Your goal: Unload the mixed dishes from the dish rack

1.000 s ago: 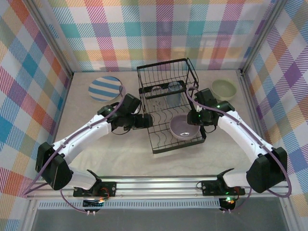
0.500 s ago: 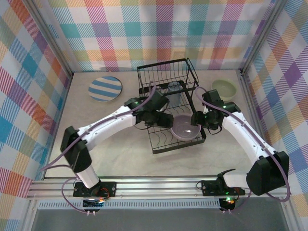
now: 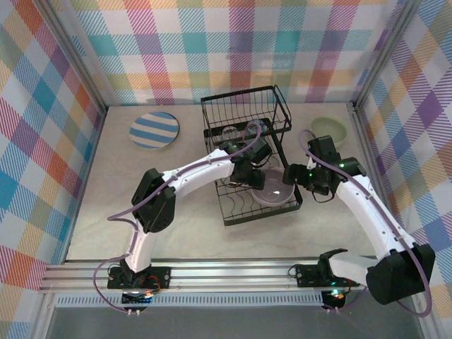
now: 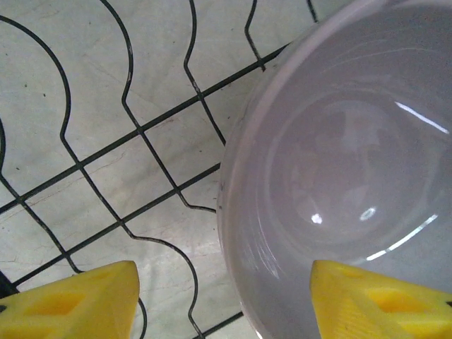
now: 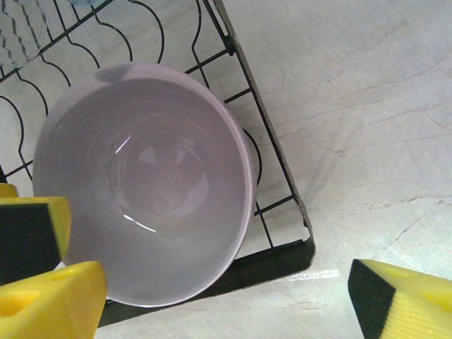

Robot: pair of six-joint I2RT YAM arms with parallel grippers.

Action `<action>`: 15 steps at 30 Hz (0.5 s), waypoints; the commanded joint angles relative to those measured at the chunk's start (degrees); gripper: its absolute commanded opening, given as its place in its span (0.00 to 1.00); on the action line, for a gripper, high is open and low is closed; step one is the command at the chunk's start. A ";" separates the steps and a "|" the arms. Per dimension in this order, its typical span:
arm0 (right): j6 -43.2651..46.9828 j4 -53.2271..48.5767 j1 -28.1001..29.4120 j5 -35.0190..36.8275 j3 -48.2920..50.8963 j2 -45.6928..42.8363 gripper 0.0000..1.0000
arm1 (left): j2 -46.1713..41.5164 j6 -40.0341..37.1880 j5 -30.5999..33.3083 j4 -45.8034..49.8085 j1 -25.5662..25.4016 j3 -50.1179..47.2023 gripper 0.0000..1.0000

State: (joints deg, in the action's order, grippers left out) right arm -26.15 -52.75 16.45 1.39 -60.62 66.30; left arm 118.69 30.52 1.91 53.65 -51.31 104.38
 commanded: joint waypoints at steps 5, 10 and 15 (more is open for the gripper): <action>0.80 -1.17 -0.19 -1.39 1.12 -2.78 0.99 | 3.94 1.24 1.17 1.55 -0.30 3.68 0.55; 1.05 -0.86 -0.29 -1.65 1.29 -4.31 0.99 | 4.95 2.23 0.56 0.87 -0.28 3.29 0.41; 1.22 -1.28 -0.28 -1.39 1.12 -5.11 0.99 | 5.09 3.03 -0.37 -0.40 -0.21 2.76 0.29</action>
State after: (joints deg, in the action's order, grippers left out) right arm -25.93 -52.84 16.45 0.78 -59.92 62.37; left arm 122.54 32.38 2.02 53.67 -51.31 106.45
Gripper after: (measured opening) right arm 0.988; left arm 0.305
